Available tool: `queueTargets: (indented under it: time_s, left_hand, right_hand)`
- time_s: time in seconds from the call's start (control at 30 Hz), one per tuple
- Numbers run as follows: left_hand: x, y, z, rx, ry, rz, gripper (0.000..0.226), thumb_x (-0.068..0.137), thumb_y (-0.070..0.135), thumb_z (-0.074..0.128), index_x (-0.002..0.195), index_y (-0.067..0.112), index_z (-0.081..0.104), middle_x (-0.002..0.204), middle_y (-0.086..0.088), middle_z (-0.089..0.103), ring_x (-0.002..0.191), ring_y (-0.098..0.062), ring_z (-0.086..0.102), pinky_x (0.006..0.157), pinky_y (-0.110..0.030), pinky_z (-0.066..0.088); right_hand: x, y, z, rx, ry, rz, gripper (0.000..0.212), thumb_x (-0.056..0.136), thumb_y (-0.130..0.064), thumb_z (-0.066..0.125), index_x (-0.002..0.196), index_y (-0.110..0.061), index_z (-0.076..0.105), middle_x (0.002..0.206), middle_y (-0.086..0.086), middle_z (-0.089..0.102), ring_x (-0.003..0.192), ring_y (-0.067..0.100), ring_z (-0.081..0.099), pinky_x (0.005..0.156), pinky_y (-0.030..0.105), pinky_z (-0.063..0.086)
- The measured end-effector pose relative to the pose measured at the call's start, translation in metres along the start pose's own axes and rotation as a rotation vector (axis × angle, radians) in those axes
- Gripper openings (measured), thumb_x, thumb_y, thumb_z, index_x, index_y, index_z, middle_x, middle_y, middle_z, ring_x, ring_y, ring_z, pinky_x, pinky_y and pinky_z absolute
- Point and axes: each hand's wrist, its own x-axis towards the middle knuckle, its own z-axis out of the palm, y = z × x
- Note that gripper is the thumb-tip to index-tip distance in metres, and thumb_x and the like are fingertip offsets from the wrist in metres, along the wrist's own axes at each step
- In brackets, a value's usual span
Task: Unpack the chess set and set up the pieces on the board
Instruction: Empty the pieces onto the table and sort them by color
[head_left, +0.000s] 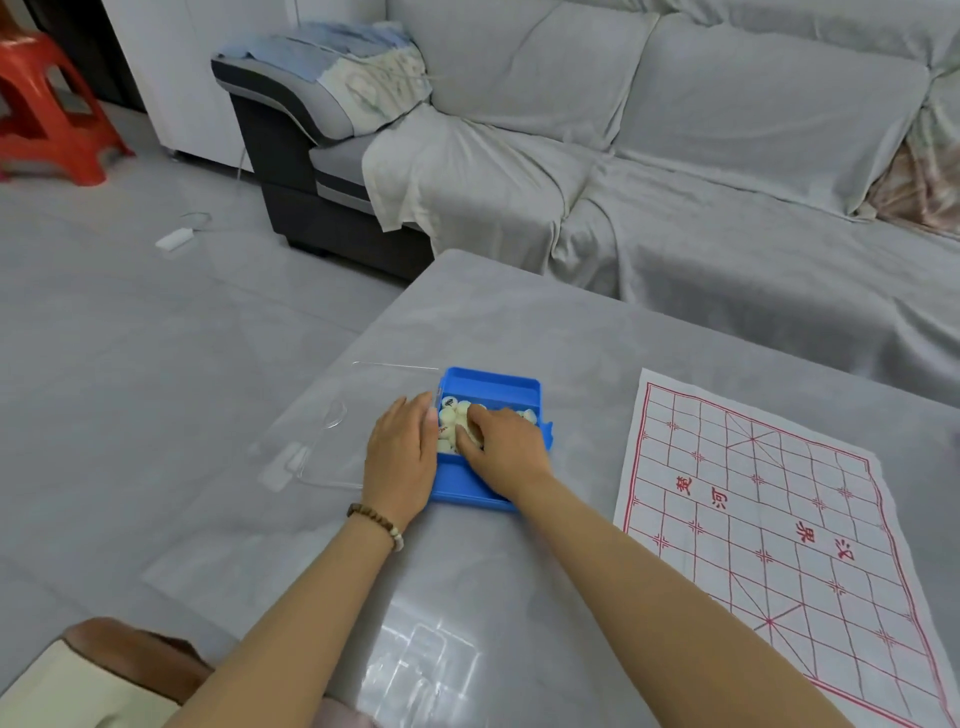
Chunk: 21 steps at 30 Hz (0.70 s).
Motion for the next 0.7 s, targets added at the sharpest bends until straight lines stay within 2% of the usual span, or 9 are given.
queueTargets:
  time_s: [0.13,0.2,0.27,0.37,0.57,0.7]
  left_hand:
    - [-0.028,0.005,-0.003,-0.011,0.041,-0.060,0.057,0.094,0.041,0.017,0.126,0.011,0.052,0.128,-0.004,0.055,0.129,-0.024,0.039,0.108,-0.033,0.027]
    - [-0.040,0.006,0.000,-0.008,0.049,-0.072,0.061,0.091,0.045,0.014,0.127,0.013,0.051,0.130,-0.001,0.053,0.130,-0.024,0.037,0.110,-0.035,0.026]
    - [-0.048,0.003,0.002,0.021,0.048,-0.072,0.061,0.091,0.045,0.013,0.127,0.014,0.051,0.130,-0.001,0.053,0.131,-0.024,0.036,0.112,-0.038,0.024]
    - [-0.052,0.000,0.004,0.113,0.022,-0.083,0.065,0.090,0.045,0.008,0.132,0.014,0.047,0.138,-0.002,0.047,0.136,-0.022,0.030,0.116,-0.034,0.014]
    - [-0.051,0.004,0.003,0.148,0.076,-0.167,0.073,0.086,0.050,0.001,0.139,0.014,0.037,0.146,-0.001,0.036,0.141,-0.019,0.018,0.114,-0.028,-0.003]
    - [-0.050,0.004,0.002,0.132,0.098,-0.178,0.073,0.086,0.049,0.001,0.136,0.014,0.041,0.144,-0.002,0.041,0.140,-0.019,0.021,0.115,-0.029,0.000]
  right_hand:
    - [0.002,-0.003,-0.002,0.009,-0.036,-0.003,0.028,0.096,-0.038,0.039,0.081,-0.015,0.042,0.073,0.004,0.055,0.067,0.019,0.047,0.058,0.031,0.034]
    - [0.001,-0.003,-0.002,0.021,-0.042,0.011,0.027,0.096,-0.040,0.039,0.091,-0.014,0.045,0.073,0.002,0.055,0.065,0.019,0.048,0.058,0.031,0.034]
    - [-0.001,-0.005,-0.002,0.018,-0.029,0.014,0.030,0.096,-0.040,0.039,0.093,-0.012,0.049,0.079,0.002,0.057,0.067,0.020,0.051,0.058,0.031,0.036]
    - [-0.001,-0.006,-0.001,0.023,-0.001,0.003,0.031,0.095,-0.040,0.040,0.085,-0.012,0.049,0.088,0.001,0.053,0.071,0.022,0.053,0.059,0.033,0.038]
    - [0.000,-0.005,-0.002,-0.002,-0.031,0.010,0.039,0.096,-0.038,0.038,0.063,-0.018,0.035,0.069,0.001,0.051,0.063,0.020,0.048,0.056,0.031,0.032]
    - [0.003,-0.005,-0.002,0.018,-0.035,0.043,0.048,0.097,-0.041,0.037,0.054,-0.019,0.032,0.055,-0.003,0.042,0.058,0.017,0.044,0.054,0.031,0.032]
